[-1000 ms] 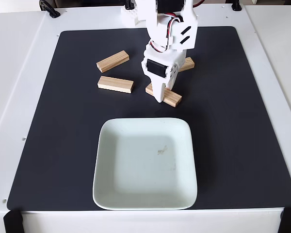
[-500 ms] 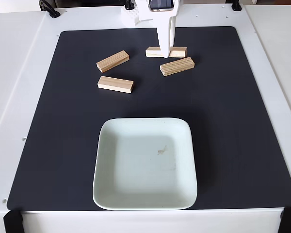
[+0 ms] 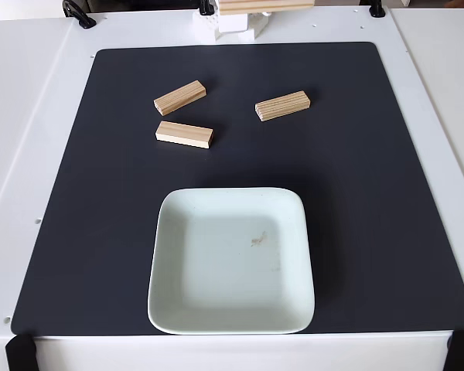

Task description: Pick up the wooden block and place them on the plate.

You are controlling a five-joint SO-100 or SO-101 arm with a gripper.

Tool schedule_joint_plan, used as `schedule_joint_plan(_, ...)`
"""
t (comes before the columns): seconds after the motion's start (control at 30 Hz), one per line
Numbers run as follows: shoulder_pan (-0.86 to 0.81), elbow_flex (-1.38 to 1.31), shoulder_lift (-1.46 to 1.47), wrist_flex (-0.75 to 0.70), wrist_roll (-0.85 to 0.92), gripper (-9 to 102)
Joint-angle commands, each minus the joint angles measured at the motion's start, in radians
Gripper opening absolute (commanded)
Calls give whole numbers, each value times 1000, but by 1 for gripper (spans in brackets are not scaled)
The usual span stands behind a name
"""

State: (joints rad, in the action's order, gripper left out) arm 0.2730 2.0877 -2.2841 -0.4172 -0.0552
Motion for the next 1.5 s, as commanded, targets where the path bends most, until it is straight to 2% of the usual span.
schedule_joint_plan(0.0,-8,-255,210,25,17,0)
schedule_joint_plan(0.3,-87,-793,847,29,26,0)
schedule_joint_plan(0.7,-110,-1269,1402,37,26,0)
schedule_joint_plan(0.9,-103,-1381,1531,25,25,0)
schedule_joint_plan(1.17,-110,-1370,1562,21,25,0)
schedule_joint_plan(1.47,-95,-1384,1543,-138,17,0)
